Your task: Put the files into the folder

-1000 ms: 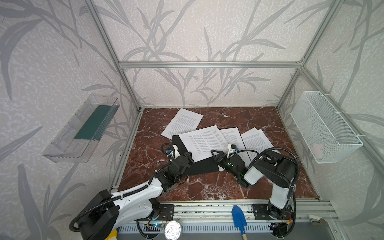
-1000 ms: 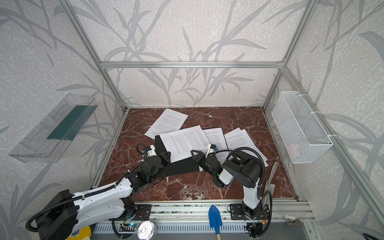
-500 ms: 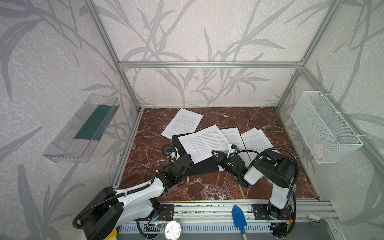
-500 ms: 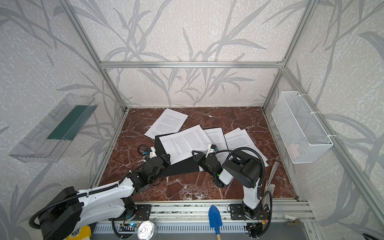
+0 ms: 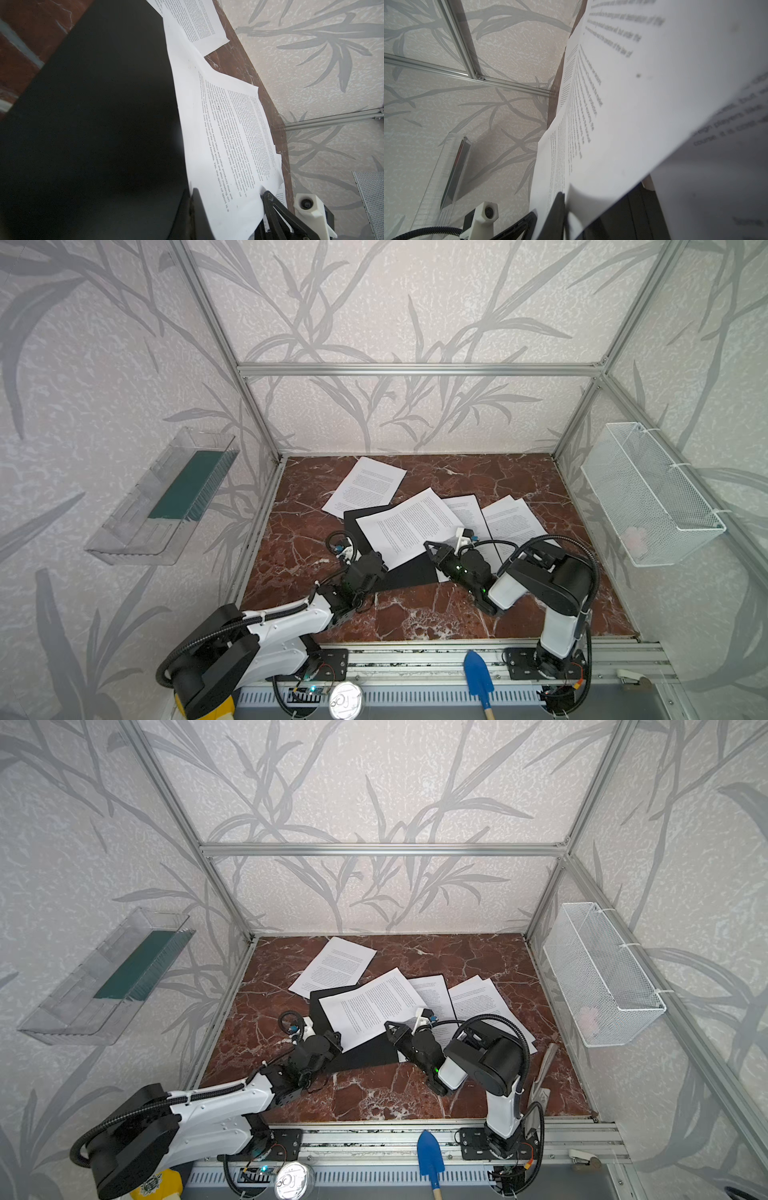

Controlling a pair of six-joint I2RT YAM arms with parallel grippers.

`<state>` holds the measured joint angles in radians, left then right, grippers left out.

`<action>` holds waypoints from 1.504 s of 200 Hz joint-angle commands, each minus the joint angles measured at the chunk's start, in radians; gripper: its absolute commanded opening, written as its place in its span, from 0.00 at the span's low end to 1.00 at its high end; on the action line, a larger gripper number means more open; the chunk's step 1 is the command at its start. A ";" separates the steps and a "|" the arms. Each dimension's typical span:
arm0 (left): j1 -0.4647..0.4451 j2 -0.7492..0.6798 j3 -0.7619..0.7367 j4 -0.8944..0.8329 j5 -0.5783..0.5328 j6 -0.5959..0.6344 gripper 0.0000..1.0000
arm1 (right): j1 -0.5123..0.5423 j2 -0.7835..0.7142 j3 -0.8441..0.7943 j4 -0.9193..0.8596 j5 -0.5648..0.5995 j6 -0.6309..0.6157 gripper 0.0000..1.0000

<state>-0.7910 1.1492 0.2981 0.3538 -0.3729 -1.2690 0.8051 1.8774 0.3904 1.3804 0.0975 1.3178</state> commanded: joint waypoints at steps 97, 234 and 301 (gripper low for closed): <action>0.009 -0.097 0.098 -0.109 -0.002 0.246 0.99 | -0.034 -0.067 -0.019 -0.026 -0.042 -0.059 0.00; 0.041 -0.377 0.234 -0.571 0.188 0.758 0.99 | -0.239 -0.459 0.272 -1.118 -0.566 -0.487 0.00; 0.036 -0.619 0.087 -0.512 0.179 0.783 0.99 | -0.381 -0.581 0.604 -1.923 -0.599 -0.945 0.00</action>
<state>-0.7517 0.6083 0.4000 -0.1623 -0.1631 -0.5167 0.4625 1.3254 0.9150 -0.1474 -0.4835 0.6075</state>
